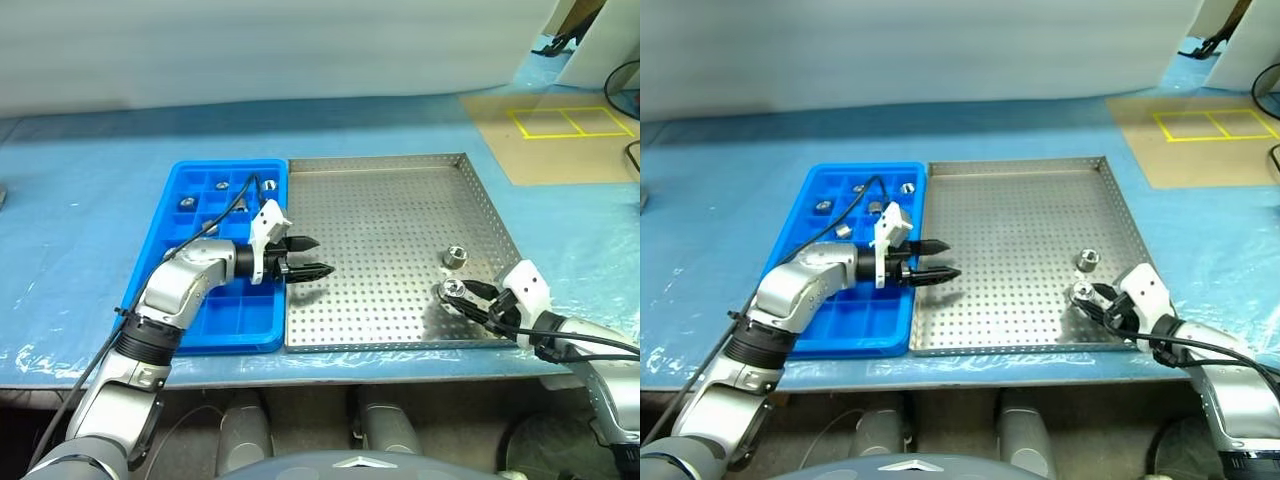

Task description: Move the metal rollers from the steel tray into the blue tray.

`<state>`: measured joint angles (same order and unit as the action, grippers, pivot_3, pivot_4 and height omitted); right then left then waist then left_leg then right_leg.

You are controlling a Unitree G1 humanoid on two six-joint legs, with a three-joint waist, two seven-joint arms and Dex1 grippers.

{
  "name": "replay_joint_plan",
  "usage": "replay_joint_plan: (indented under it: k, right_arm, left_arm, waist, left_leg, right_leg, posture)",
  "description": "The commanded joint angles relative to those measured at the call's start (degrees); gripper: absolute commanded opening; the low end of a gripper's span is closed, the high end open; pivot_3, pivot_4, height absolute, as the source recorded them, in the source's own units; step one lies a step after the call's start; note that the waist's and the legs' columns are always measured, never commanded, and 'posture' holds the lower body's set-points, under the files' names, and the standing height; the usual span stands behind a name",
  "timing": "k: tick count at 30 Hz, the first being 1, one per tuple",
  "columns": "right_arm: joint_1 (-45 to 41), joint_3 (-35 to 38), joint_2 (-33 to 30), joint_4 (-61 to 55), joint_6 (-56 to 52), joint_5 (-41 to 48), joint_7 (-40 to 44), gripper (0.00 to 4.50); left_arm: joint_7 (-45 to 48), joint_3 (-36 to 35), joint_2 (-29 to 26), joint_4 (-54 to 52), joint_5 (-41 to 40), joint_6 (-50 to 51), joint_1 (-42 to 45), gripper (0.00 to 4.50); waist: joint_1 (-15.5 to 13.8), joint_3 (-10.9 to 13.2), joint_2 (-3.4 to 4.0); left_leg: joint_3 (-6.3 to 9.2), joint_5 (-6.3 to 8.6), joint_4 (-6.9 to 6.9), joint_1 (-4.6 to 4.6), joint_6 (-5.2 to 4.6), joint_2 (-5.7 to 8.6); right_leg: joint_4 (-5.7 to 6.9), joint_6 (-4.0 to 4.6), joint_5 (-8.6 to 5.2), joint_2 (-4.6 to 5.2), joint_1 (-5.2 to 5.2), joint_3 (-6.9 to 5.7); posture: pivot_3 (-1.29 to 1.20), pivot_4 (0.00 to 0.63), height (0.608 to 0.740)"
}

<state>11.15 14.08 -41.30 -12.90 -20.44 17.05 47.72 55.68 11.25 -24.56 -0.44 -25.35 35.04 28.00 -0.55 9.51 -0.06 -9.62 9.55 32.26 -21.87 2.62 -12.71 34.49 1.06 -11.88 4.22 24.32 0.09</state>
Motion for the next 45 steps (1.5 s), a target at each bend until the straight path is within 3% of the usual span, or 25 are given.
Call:
replay_joint_plan:
  k: [1,7,11,18,22,32,39,45]
  right_arm:
    - [2.3,2.5,-1.4,-3.7,-1.5,2.7,1.7,1.61]
    - [0.2,4.1,-3.3,-14.0,-5.2,8.5,2.6,1.61]
    - [-28.3,-13.9,3.6,-1.0,-8.4,2.3,1.6,1.61]
    - [-41.9,-25.3,10.4,8.8,-3.5,0.0,8.9,1.61]
    - [-45.5,-29.1,13.0,11.6,-1.8,-0.7,13.1,1.61]
    - [-50.0,-34.3,16.9,15.8,-2.2,-0.1,22.6,1.61]
    - [-54.1,-36.3,24.9,22.2,-2.5,-1.1,22.6,1.61]
    - [-53.4,-37.1,25.0,23.5,-5.8,-0.8,25.1,1.61]
  left_arm:
    - [0.1,-2.3,-1.1,-2.7,-1.1,0.3,-0.4,3.76]
    - [0.9,-6.1,-4.7,-2.5,-2.0,0.3,-0.4,3.76]
    - [1.7,-9.7,-8.9,-3.8,-2.9,0.5,-1.0,3.76]
    - [1.5,-15.7,-15.5,-11.5,-5.8,2.6,-7.6,3.76]
    - [-1.0,-20.7,-17.9,-16.6,-7.9,4.8,-12.7,3.76]
    - [-7.2,-32.9,-19.3,-30.3,-13.4,10.3,-30.4,3.76]
    - [-10.2,-35.8,-19.0,-34.7,-16.7,11.8,-36.4,3.76]
    - [-12.4,-35.5,-19.2,-35.6,-18.0,12.0,-36.7,3.76]
  waist:
    - [-0.3,0.0,0.00]
    - [0.0,0.0,0.02]
    - [2.1,0.2,-0.25]
    - [-1.1,0.1,-0.07]
    - [-2.3,0.1,-0.09]
    - [-5.0,0.1,-0.15]
    - [-5.7,0.1,-0.16]
    - [-7.5,0.1,-0.17]
  left_leg:
    - [0.00,0.00,-0.02,0.00,0.00,0.00]
    - [-0.01,0.00,-0.03,0.06,0.01,0.00]
    - [-0.01,-0.06,0.12,0.12,0.11,0.01]
    - [0.10,-0.25,-0.18,-0.01,0.42,-0.13]
    - [0.07,-0.25,-0.12,-0.41,0.38,-0.09]
    - [0.14,-0.17,-0.15,-0.13,0.39,-0.22]
    - [0.31,-0.24,-0.16,-0.02,0.51,-0.23]
    - [0.43,-0.26,-0.18,-0.19,0.54,-0.23]
  right_leg:
    - [-0.01,0.01,0.00,0.00,0.00,0.00]
    - [0.01,-0.26,-0.16,-0.01,0.03,0.03]
    - [0.21,-0.26,-0.14,0.00,0.16,-0.04]
    - [0.40,0.48,0.24,-0.04,0.47,-0.19]
    - [0.27,0.50,0.26,0.01,0.73,-0.24]
    - [0.39,0.60,0.18,0.04,0.55,-0.45]
    - [0.53,0.36,0.04,0.03,0.48,-0.51]
    - [0.42,0.67,0.22,0.01,0.48,-0.61]
  posture:
    - [-0.25,0.150,0.740]
    - [-0.21,0.150,0.740]
    - [-0.16,0.150,0.740]
    - [0.00,0.150,0.740]
    - [0.08,0.150,0.740]
    - [0.24,0.150,0.740]
    - [0.29,0.150,0.740]
    - [0.31,0.150,0.740]
